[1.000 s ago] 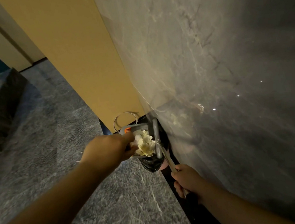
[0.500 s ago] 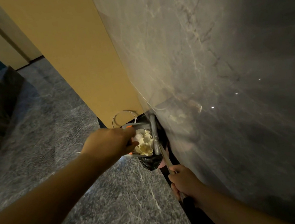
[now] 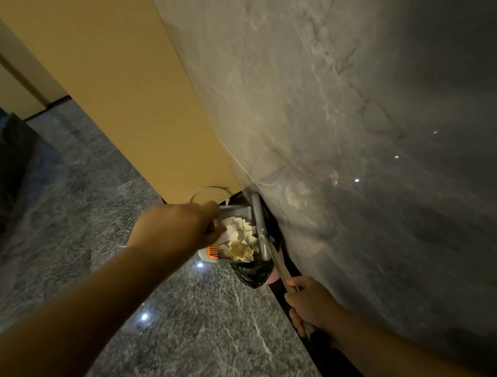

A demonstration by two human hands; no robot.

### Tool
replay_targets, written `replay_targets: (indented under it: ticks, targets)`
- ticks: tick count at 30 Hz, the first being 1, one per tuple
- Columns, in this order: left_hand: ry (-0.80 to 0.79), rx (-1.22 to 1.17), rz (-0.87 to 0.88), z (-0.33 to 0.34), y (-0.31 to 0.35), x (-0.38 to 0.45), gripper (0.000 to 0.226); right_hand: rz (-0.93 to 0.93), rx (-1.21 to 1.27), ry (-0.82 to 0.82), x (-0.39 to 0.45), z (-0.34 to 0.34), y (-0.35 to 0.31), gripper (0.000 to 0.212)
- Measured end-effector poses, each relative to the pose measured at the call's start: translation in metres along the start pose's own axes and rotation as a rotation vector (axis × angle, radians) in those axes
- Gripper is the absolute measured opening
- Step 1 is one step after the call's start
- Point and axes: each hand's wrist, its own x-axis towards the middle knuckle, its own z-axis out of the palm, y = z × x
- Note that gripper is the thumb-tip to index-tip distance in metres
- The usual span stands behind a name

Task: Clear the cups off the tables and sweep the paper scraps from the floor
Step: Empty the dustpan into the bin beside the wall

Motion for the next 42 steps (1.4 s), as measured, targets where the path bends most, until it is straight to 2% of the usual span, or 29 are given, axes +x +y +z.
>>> replay_targets:
  ticks: [2, 5, 8, 12, 15, 18, 21, 24, 30, 33, 36, 39, 42]
  targets:
    - [-0.029, -0.016, -0.020, -0.002, 0.000, 0.005, 0.033, 0.001, 0.013, 0.000, 0.001, -0.001, 0.000, 0.045]
    - [-0.092, 0.038, 0.057, 0.001, 0.005, 0.007, 0.031, 0.009, -0.026, 0.017, 0.001, -0.001, 0.000, 0.045]
    - [-0.068, 0.008, -0.012, -0.002, 0.003, 0.012, 0.031, 0.021, -0.029, 0.026, 0.002, -0.002, 0.000, 0.044]
    - [-0.078, 0.057, 0.050, 0.001, 0.007, 0.016, 0.029, 0.021, 0.000, 0.015, 0.002, -0.003, -0.001, 0.046]
    - [-0.039, 0.024, -0.022, -0.002, 0.004, 0.021, 0.028, 0.017, 0.016, 0.014, 0.001, -0.003, -0.004, 0.046]
    - [-0.090, 0.052, 0.078, 0.004, 0.009, 0.022, 0.027, 0.019, -0.015, 0.021, 0.003, -0.003, -0.006, 0.044]
    - [-0.060, 0.040, 0.044, 0.004, 0.004, 0.022, 0.029, 0.018, -0.028, 0.039, 0.005, 0.000, -0.009, 0.038]
    - [-0.096, 0.060, 0.110, 0.007, 0.006, 0.022, 0.030, 0.028, 0.012, 0.049, 0.004, 0.003, -0.009, 0.040]
    - [-0.043, 0.088, 0.101, 0.009, 0.004, 0.028, 0.031, 0.018, 0.017, 0.051, 0.004, 0.003, -0.015, 0.030]
    - [-0.022, 0.078, 0.054, 0.010, 0.002, 0.028, 0.029, 0.033, 0.021, 0.060, 0.001, 0.003, -0.017, 0.032]
    - [-0.046, 0.092, 0.115, 0.010, 0.003, 0.028, 0.031, 0.086, 0.097, 0.066, 0.000, 0.002, -0.018, 0.032]
    - [-0.014, 0.077, 0.045, 0.006, -0.001, 0.031, 0.030, 0.056, 0.011, 0.060, 0.001, 0.002, -0.018, 0.033]
    - [-0.030, 0.092, 0.096, 0.006, 0.002, 0.032, 0.030, 0.087, 0.084, 0.045, -0.002, 0.002, -0.021, 0.014]
